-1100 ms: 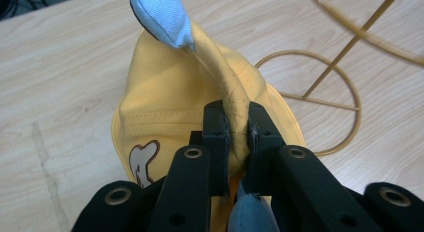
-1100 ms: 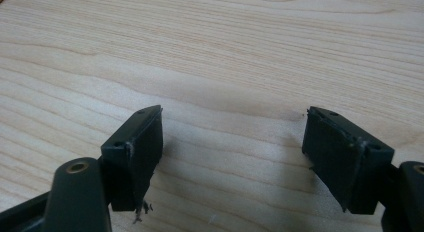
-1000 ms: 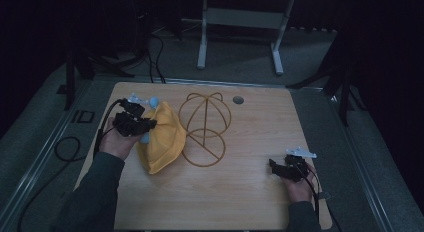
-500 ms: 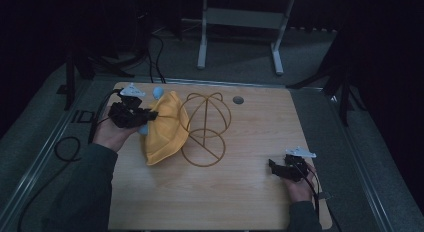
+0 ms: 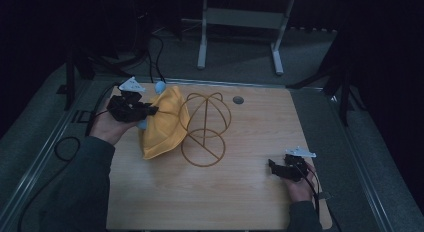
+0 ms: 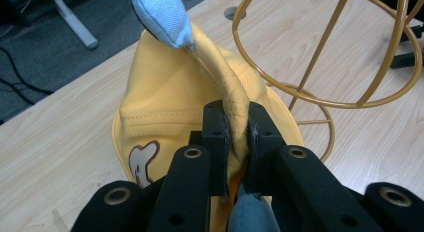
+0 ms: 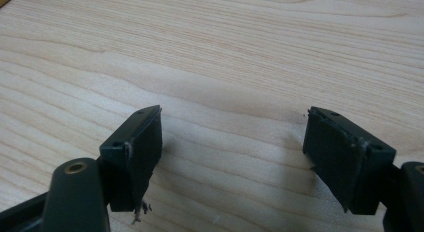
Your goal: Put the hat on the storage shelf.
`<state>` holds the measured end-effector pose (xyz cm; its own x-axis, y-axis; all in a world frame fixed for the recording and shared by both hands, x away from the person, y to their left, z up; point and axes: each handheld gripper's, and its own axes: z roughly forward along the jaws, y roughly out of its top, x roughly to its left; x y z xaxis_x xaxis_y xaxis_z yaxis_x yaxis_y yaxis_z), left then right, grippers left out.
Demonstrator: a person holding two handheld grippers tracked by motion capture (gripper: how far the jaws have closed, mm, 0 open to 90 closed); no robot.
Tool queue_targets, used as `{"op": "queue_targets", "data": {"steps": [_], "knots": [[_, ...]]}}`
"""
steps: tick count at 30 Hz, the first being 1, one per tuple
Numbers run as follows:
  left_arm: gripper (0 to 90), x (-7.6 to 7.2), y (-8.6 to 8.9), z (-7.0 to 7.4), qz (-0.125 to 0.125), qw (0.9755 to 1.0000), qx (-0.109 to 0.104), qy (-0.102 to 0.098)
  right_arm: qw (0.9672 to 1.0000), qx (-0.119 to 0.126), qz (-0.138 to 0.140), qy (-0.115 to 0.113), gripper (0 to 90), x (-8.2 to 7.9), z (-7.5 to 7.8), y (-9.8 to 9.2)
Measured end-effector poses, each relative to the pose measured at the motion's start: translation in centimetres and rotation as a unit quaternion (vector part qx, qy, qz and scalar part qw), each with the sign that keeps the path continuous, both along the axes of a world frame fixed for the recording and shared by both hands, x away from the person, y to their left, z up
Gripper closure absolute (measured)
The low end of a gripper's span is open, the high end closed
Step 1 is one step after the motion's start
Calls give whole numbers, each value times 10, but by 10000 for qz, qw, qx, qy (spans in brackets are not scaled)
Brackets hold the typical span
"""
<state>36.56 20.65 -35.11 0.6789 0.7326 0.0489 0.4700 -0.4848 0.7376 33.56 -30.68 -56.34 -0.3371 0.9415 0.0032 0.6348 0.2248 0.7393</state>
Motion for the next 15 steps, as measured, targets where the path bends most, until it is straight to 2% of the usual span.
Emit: {"op": "queue_targets", "data": {"steps": [7, 15], "knots": [[820, 1, 11, 1, -154, 9998, -56, -93, 10000, 1, 25, -1, 235, 0, 0, 0], [820, 1, 23, 6, -162, 9996, -118, -191, 10000, 5, 39, 2, 235, 0, 0, 0]]}}
